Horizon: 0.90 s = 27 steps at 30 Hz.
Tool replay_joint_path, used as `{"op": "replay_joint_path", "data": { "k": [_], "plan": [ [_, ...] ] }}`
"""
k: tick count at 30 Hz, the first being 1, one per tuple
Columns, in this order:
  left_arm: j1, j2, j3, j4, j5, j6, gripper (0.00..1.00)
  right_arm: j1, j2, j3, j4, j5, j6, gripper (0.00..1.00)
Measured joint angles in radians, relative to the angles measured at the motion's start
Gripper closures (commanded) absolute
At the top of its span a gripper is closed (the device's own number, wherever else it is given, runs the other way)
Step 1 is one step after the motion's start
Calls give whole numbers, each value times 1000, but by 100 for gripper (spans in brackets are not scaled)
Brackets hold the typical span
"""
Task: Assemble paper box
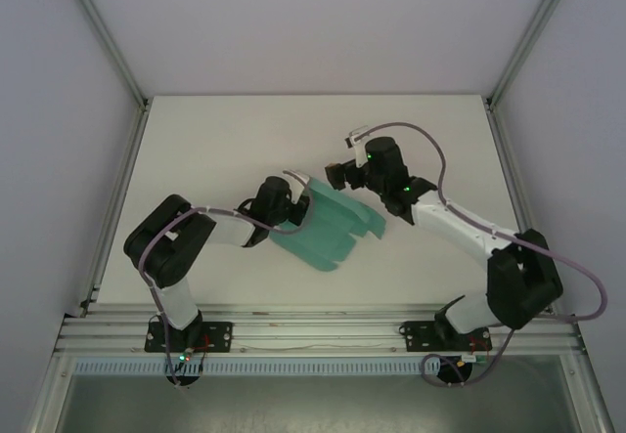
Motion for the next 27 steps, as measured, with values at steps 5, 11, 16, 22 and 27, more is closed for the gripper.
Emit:
{"op": "replay_joint_path", "data": {
  "k": [5, 11, 16, 22, 27],
  "plan": [
    [-9, 0, -2, 5, 0, 0, 93, 1, 124, 40, -71, -76, 12, 6],
    [-9, 0, -8, 13, -5, -4, 85, -1, 188, 63, -87, -142, 19, 9],
    [-9, 0, -10, 14, -8, -23, 67, -1, 204, 54, -56, -158, 14, 9],
    [-9, 3, -7, 27, -40, -63, 67, -1, 206, 27, 2, -176, -5, 9],
    [-9, 50, 34, 45, -63, -73, 73, -2, 215, 28, 18, -191, -11, 10]
  ]
}}
